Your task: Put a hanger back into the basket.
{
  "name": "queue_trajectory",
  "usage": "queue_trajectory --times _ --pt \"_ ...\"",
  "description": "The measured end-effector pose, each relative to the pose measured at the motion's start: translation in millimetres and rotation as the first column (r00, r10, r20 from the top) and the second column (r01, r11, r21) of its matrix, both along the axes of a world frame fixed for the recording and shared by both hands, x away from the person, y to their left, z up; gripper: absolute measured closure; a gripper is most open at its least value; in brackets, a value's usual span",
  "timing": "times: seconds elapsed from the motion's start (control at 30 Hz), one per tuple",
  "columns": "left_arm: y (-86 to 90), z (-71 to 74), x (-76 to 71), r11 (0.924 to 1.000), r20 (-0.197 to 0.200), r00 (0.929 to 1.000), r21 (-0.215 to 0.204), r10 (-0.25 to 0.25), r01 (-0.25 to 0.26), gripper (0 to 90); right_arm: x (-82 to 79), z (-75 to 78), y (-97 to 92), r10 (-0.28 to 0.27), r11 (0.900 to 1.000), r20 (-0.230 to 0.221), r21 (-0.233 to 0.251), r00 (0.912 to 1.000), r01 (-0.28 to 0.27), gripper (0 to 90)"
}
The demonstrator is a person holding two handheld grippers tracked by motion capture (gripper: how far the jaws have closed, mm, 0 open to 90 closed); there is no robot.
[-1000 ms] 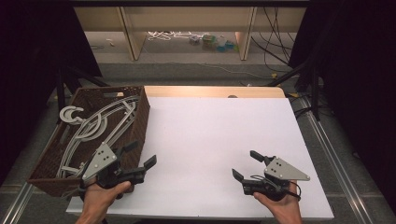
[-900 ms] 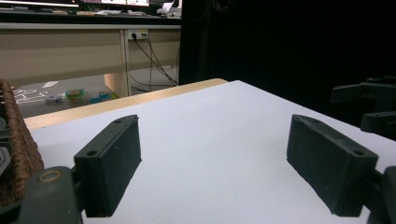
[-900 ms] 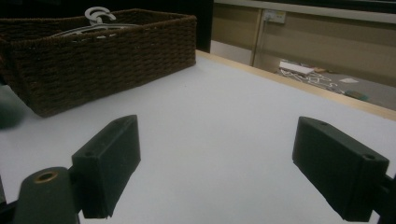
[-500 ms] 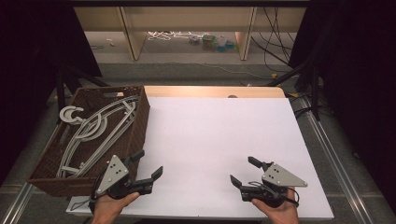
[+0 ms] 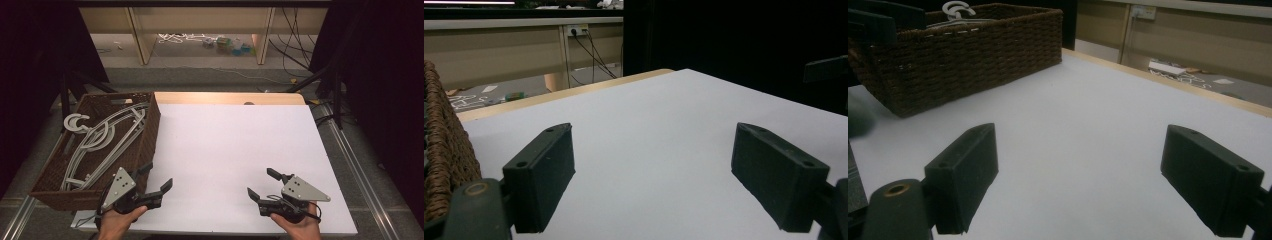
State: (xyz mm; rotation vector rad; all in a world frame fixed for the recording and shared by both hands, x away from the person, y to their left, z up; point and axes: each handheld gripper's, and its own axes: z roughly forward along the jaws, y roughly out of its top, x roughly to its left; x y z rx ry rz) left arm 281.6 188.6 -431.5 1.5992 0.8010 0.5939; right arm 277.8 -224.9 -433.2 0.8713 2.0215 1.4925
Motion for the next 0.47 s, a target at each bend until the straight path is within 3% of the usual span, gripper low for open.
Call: queue_trajectory --times 0.13,0.47 --pt "-0.8 -0.6 -0.1 0.9999 0.002 1.0 0.013 -0.002 0.002 17.3 0.2 0.0 0.1 0.001 1.0 0.001 0.0 1.0 -0.001 16.1" --pt "-0.4 -0.6 1.2 0.9999 0.007 0.9999 -0.004 -0.011 0.011 17.3 0.5 -0.2 0.0 -0.002 1.0 0.002 -0.006 1.0 0.002 16.1"
